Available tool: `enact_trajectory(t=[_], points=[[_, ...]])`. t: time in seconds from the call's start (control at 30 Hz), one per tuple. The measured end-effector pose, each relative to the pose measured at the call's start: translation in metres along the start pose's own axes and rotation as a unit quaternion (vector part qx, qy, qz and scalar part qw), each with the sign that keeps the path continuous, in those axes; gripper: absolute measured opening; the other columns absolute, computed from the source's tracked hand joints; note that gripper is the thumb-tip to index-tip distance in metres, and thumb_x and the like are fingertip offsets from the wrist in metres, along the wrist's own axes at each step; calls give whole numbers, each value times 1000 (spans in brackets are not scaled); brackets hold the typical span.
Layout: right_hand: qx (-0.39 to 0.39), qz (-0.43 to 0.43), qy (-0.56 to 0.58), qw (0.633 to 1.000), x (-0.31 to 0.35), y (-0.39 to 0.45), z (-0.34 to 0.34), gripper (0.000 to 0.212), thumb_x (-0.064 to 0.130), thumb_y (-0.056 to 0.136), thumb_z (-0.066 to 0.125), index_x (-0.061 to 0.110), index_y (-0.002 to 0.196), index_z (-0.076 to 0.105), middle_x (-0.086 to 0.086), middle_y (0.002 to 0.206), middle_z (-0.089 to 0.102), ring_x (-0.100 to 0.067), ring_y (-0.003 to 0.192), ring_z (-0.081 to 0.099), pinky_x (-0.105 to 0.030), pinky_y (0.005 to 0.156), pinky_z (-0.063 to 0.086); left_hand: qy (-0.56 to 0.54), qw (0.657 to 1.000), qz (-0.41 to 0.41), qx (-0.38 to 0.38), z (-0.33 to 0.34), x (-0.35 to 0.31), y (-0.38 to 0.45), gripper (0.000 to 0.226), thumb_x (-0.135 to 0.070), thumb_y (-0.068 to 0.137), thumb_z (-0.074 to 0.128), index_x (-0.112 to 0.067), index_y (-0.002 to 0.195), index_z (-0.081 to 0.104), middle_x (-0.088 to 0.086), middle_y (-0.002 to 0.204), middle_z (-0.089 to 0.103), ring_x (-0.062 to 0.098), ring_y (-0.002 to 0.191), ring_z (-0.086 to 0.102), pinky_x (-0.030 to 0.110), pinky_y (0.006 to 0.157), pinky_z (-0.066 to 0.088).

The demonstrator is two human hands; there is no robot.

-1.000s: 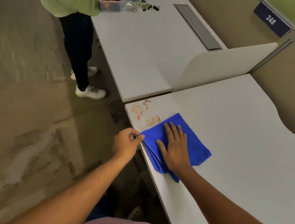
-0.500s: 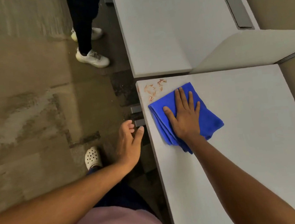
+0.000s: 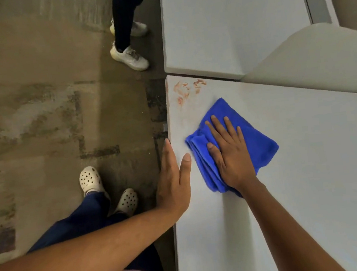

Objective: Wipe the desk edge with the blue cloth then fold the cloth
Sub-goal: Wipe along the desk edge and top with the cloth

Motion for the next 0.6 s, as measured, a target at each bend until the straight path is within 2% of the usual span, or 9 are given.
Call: enact_trajectory(t=[0.07, 0.13, 0.23, 0.3, 0.43, 0.5, 0.6], points=[[-7, 14, -2, 1000, -18, 8, -6, 60, 53, 110, 22, 35, 167, 13, 13, 176, 7, -14, 164, -2, -46, 134, 2, 33, 999, 35, -25, 4, 5, 2, 72, -47, 107, 32, -28, 162, -10, -10, 172, -3, -5, 152, -2, 12, 119, 4], [-33, 64, -11, 997, -21, 30, -11, 65, 59, 108, 19, 34, 167, 11, 10, 177, 6, -17, 164, -1, -48, 133, 3, 63, 995, 65, -43, 6, 9, 3, 73, -43, 108, 36, -27, 162, -11, -9, 173, -3, 1, 156, 0, 14, 122, 8], [-71, 152, -6, 986, -1, 70, -14, 76, 66, 102, 13, 29, 168, 10, 3, 178, 7, -25, 165, 2, -54, 132, 5, 59, 995, 70, -45, 7, 12, 2, 73, -48, 107, 34, -31, 161, -12, -11, 173, -4, 5, 158, 4, 24, 124, 16], [-78, 163, -17, 983, 18, 97, -10, 80, 69, 101, 14, 25, 168, 8, -1, 178, 8, -30, 164, 4, -57, 132, 7, 57, 995, 72, -49, 7, 12, 3, 74, -51, 106, 33, -30, 162, -11, -13, 173, -5, 3, 158, 2, 26, 125, 14], [-81, 107, -44, 990, 44, 111, -1, 79, 67, 104, 17, 22, 168, 9, -4, 177, 12, -33, 164, 8, -57, 132, 9, 38, 995, 66, -60, 8, 14, 4, 89, -55, 98, 49, -30, 162, -7, -14, 172, -2, 1, 157, 3, 30, 127, 14], [-63, 40, -58, 996, 46, 95, 1, 72, 60, 107, 16, 23, 168, 8, -3, 177, 10, -30, 164, 7, -54, 132, 8, 38, 996, 59, -61, 9, 15, -1, 98, -56, 93, 59, -32, 162, -8, -14, 172, -2, 2, 157, 4, 34, 128, 17], [-3, -80, -60, 995, 26, 48, 1, 63, 53, 109, 14, 29, 167, 5, 6, 177, 5, -21, 165, 0, -48, 134, 2, 48, 997, 49, -43, 12, 21, -22, 109, -57, 90, 66, -39, 158, -16, -18, 170, -8, -3, 155, -1, 28, 125, 15]])
Point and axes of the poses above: each hand's wrist, its own y-axis towards the middle knuckle, its own z-axis out of the palm, x = y × z, the point moved 2 cm from there along y, towards the middle knuckle
